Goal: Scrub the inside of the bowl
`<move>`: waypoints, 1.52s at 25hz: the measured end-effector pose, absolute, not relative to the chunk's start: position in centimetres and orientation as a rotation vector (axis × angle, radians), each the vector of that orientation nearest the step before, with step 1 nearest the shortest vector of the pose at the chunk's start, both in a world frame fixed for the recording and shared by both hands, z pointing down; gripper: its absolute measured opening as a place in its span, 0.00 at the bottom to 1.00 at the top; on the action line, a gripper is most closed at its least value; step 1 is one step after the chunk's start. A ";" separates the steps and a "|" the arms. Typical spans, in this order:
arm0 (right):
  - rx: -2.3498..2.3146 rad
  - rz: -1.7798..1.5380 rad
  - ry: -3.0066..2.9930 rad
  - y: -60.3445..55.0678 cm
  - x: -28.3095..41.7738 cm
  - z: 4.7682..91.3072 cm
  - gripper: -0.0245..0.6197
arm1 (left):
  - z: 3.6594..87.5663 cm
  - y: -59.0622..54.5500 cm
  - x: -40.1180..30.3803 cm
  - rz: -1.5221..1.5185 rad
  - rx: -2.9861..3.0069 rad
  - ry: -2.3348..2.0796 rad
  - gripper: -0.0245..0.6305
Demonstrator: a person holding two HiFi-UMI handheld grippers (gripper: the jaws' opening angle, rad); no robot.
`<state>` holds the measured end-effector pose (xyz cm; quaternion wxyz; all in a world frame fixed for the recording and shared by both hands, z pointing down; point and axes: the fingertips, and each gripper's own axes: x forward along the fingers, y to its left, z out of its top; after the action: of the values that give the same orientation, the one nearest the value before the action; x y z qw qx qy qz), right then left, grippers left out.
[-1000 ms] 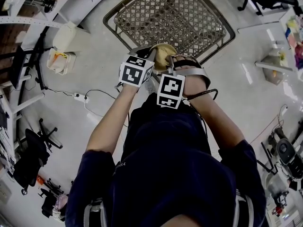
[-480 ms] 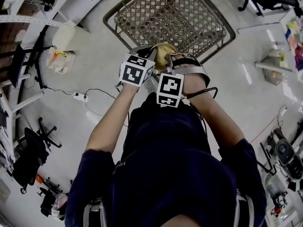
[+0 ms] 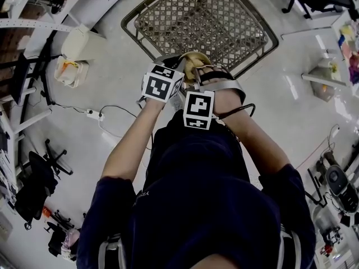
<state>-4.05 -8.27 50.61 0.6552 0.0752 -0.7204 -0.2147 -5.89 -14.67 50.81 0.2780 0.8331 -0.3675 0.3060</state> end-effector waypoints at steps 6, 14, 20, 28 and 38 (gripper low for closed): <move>0.135 -0.416 -1.608 -7.8 -2.4 50.5 0.14 | 50.7 -15.2 -6.0 0.809 2.231 -0.995 0.06; 0.126 -0.449 -1.646 -8.4 -4.4 50.3 0.14 | 50.9 -15.3 -5.9 0.813 2.227 -0.980 0.06; 0.123 -0.403 -1.608 -8.5 -2.3 50.7 0.14 | 51.0 -15.4 -6.1 0.807 2.221 -0.987 0.06; 0.106 -0.454 -1.674 -7.6 -4.7 50.5 0.14 | 51.0 -15.2 -5.5 0.806 2.229 -0.979 0.06; 0.040 -0.369 -1.642 -6.2 -2.8 51.1 0.14 | 51.1 -15.4 -5.6 0.818 2.231 -0.990 0.06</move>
<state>-2.78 -6.17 51.14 0.6661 0.0176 -0.7275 -0.1636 -5.60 -15.38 51.08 0.2801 0.8320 -0.3692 0.3051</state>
